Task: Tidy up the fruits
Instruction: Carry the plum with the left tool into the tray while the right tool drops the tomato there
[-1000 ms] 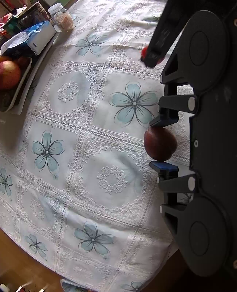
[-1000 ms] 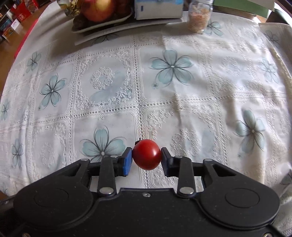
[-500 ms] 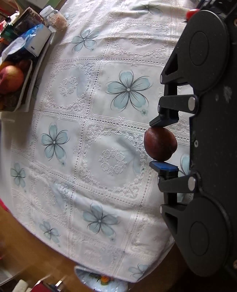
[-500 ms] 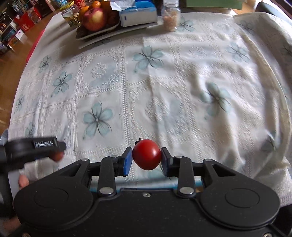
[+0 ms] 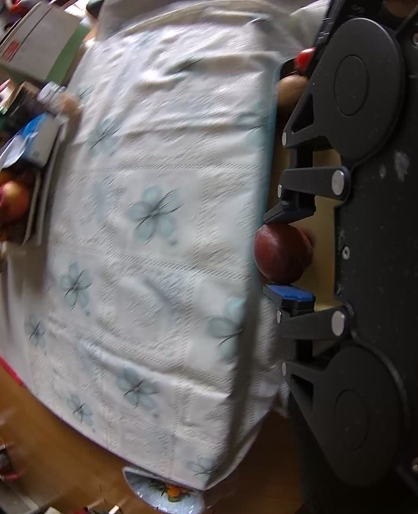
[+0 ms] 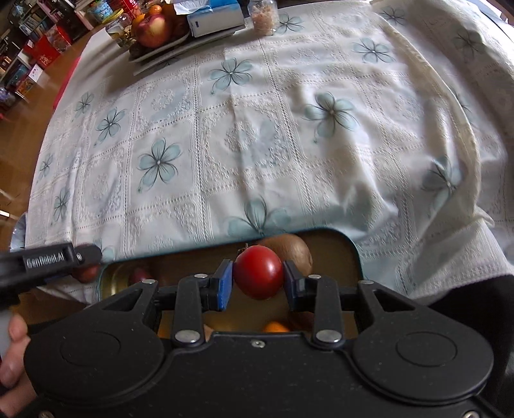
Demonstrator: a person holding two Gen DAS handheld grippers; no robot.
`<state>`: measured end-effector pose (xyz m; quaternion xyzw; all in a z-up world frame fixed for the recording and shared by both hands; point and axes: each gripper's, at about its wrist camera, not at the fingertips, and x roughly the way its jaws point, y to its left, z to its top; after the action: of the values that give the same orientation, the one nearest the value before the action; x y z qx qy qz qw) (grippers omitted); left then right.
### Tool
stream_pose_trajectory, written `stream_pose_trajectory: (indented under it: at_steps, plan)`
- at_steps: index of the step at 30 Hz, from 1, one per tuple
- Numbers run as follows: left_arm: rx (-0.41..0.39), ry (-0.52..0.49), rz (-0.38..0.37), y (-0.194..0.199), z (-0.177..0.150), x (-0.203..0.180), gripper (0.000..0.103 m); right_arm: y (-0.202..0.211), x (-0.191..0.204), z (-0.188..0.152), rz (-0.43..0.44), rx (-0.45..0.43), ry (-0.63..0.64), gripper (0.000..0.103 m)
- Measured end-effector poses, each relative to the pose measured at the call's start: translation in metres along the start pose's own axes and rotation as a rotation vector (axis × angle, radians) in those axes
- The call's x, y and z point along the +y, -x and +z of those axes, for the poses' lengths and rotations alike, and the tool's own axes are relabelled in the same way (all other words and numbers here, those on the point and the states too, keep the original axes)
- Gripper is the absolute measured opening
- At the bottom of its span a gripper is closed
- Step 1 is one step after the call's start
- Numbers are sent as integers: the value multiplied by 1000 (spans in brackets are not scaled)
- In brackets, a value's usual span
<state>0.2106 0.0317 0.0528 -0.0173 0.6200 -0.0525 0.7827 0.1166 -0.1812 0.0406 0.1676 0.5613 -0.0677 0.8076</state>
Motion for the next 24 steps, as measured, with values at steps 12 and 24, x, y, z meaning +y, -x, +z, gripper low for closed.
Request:
stream_pose_trajectory:
  at_steps: [12, 24]
  plan:
    - [35, -65, -13, -1, -31, -43, 41, 14, -26, -28, 23, -4, -25, 43]
    - [12, -72, -7, 1, -28, -51, 40, 13, -12, -26, 11, -11, 17, 43]
